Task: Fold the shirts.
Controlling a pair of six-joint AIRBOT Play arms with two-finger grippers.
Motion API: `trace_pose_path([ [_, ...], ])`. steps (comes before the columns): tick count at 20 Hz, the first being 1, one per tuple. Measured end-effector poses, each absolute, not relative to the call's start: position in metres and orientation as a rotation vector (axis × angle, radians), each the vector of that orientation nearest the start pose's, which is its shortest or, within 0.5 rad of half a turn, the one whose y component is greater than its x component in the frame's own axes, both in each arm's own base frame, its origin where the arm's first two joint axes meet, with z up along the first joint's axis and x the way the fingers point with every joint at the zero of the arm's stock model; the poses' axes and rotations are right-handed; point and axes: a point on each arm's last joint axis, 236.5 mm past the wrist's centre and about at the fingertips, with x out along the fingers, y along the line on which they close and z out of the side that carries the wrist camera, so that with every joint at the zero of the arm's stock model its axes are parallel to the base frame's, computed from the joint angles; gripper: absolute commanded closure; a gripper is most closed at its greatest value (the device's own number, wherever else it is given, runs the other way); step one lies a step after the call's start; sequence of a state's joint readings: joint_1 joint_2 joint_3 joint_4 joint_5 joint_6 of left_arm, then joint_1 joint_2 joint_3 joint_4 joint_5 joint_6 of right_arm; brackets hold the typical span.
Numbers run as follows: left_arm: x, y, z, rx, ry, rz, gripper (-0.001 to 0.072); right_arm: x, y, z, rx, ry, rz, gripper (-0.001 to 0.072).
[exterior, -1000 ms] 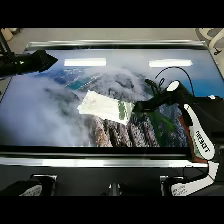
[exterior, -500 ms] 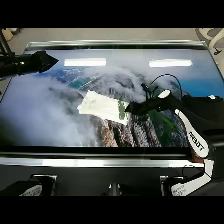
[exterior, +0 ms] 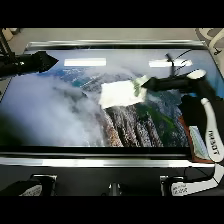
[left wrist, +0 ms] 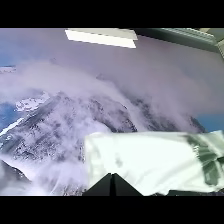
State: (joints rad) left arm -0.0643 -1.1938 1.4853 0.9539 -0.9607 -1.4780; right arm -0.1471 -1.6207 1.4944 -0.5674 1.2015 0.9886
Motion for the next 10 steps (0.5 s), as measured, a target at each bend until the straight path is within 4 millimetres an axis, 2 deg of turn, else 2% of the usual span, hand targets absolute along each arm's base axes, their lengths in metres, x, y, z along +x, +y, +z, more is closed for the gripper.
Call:
trace_pose_path([
  [2, 0.448, -0.141, 0.241, -0.400, 0.642, -0.458, 0.0674, 0.495, 0.053, 0.118, 0.451, 0.871, 0.610, 0.0695],
  [5, 0.447, -0.144, 0.241, -0.395, 0.643, -0.466, 0.0674, 0.475, -0.038, 0.162, 0.434, 0.814, 0.443, 0.0694],
  [7, 0.445, -0.149, 0.241, -0.392, 0.645, -0.475, 0.0674, 0.454, -0.086, 0.183, 0.445, 0.785, 0.343, 0.0694],
  [10, 0.442, -0.158, 0.241, -0.378, 0.648, -0.497, 0.0674, 0.416, -0.148, 0.201, 0.481, 0.763, 0.198, 0.0694],
])
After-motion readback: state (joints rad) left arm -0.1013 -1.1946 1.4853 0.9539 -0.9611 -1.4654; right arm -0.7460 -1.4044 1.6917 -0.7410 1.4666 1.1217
